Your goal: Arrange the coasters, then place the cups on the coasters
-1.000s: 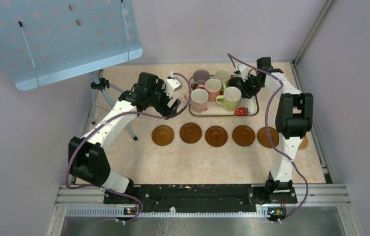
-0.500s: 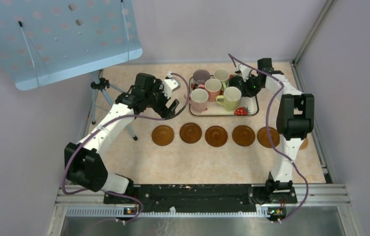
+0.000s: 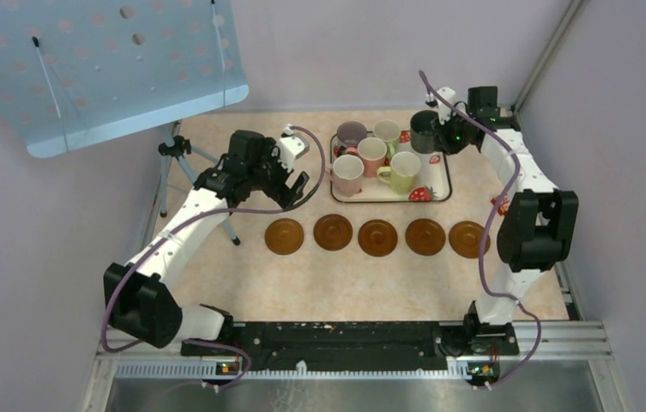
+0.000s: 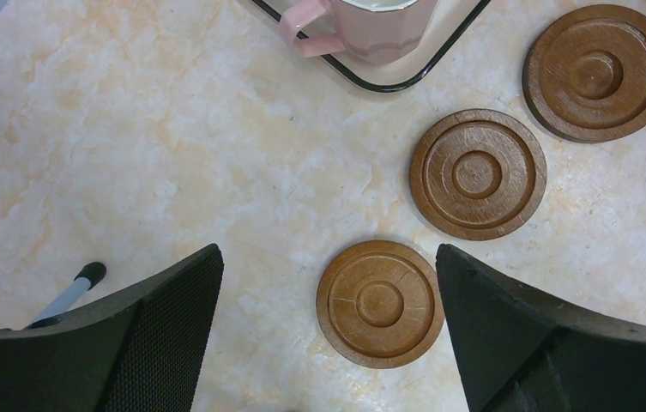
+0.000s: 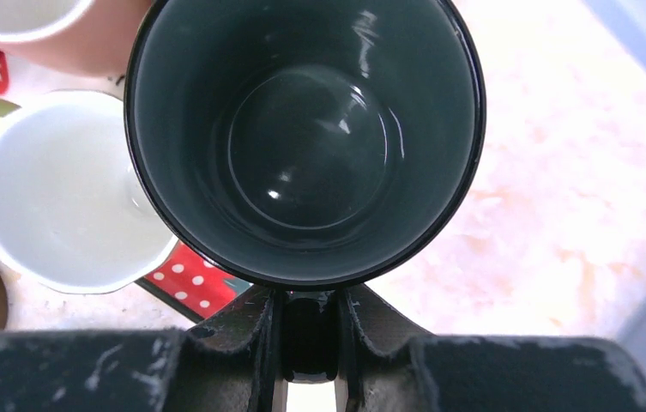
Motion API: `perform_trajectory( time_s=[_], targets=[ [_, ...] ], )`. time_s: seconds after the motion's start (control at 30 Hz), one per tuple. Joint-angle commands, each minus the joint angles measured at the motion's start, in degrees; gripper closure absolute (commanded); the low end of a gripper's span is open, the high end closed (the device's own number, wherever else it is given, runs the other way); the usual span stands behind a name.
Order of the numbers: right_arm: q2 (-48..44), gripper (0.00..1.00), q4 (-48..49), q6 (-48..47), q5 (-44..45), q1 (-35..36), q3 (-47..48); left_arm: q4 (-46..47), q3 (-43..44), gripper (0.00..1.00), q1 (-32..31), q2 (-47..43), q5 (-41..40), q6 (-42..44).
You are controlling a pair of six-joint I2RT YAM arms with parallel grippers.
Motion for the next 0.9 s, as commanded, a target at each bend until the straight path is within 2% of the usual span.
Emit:
perform_trajectory(
  time_s=[0.0,0.27,0.4,0.6,0.7,0.87],
  targets=[
    [-7.8,1.0,4.9,5.2,1.4,-0.1,1.3,3.0,-0.7,0.01,0.4,-3.3,-0.4,-2.7],
    [-15.9,1.0,3.6,14.4,3.6,6.6,0.6,3.9,-1.9,0.01,1.3,-8.2,0.1,-9.6],
    [-19.3,1.0,5.8,19.7,5.3,12.9,-2.9,4.2,-3.9,0.01,1.6,-12.1,0.3,-11.7],
    [-23.0,1.0,11.6,22.4,8.3,24.1,-8.6,1.6,-6.3,0.01,3.8,-18.3,2.1,-11.9],
    [-22.9,1.0,14.6,24.0,9.2,29.3,-10.7,-0.8,-7.1,0.01,5.9,-20.8,3.6,-11.8],
    [-21.2,1.0,21.2,27.2,11.8,37.1,-14.8,-4.8,-8.6,0.01,12.9,-25.1,5.9,-11.3]
  ],
)
